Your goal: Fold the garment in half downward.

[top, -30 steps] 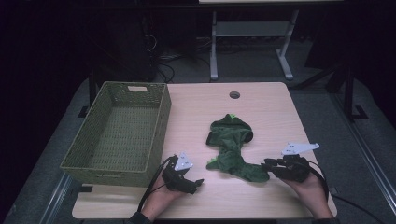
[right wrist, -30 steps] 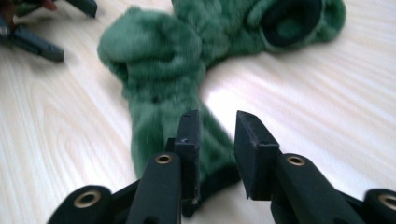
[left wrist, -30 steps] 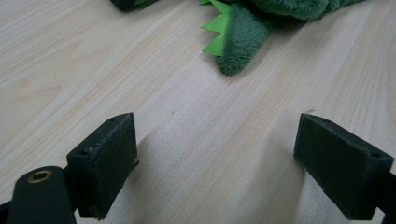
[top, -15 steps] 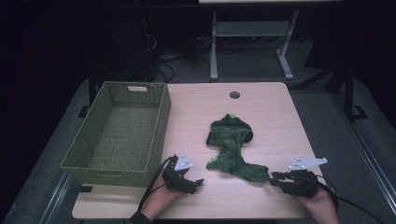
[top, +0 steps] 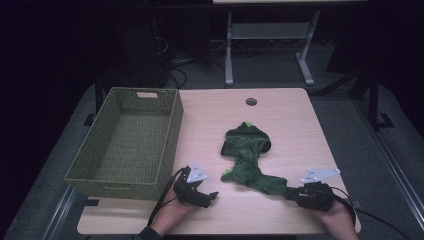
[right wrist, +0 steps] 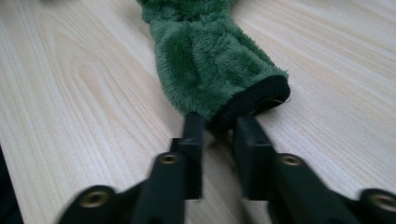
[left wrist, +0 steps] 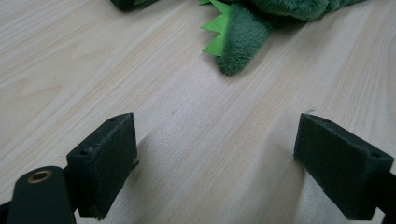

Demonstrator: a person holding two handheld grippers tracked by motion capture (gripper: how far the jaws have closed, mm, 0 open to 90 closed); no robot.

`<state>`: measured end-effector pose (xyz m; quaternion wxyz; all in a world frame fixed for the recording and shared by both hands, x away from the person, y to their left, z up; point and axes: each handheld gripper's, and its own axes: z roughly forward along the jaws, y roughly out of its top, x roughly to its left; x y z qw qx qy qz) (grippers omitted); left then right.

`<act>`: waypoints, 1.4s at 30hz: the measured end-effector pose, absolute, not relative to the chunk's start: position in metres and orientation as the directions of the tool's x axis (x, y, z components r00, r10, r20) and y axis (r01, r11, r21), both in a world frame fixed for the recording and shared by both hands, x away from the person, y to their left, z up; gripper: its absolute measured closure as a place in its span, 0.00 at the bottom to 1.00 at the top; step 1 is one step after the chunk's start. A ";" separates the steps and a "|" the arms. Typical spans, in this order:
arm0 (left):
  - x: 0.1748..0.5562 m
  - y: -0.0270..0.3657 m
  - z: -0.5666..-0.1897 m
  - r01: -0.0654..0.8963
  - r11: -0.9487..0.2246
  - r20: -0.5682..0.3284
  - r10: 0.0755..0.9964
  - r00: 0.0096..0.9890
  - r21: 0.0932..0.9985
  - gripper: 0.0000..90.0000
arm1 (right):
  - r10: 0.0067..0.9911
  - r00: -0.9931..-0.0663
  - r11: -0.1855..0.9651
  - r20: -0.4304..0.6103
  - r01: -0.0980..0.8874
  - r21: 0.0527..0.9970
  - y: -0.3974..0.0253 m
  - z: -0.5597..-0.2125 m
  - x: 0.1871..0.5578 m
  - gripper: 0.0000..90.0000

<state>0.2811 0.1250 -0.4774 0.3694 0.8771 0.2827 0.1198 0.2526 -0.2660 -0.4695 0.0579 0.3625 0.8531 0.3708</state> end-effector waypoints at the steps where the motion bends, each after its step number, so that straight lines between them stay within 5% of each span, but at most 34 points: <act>1: 0.281 0.125 -0.477 0.408 -0.567 0.001 0.585 0.811 0.716 0.14 | 0.657 -0.736 0.468 0.164 0.569 0.676 -0.266 -0.470 0.253 0.92; 21: 0.281 0.125 -0.477 0.406 -0.568 0.002 0.584 0.812 0.715 0.14 | 0.703 -0.707 0.452 0.072 0.523 0.723 -0.287 -0.441 0.261 0.95; 42: 0.281 0.124 -0.477 0.407 -0.568 0.003 0.584 0.812 0.716 0.14 | 0.530 -0.848 0.502 -0.002 0.313 0.806 -0.246 -0.401 0.287 0.95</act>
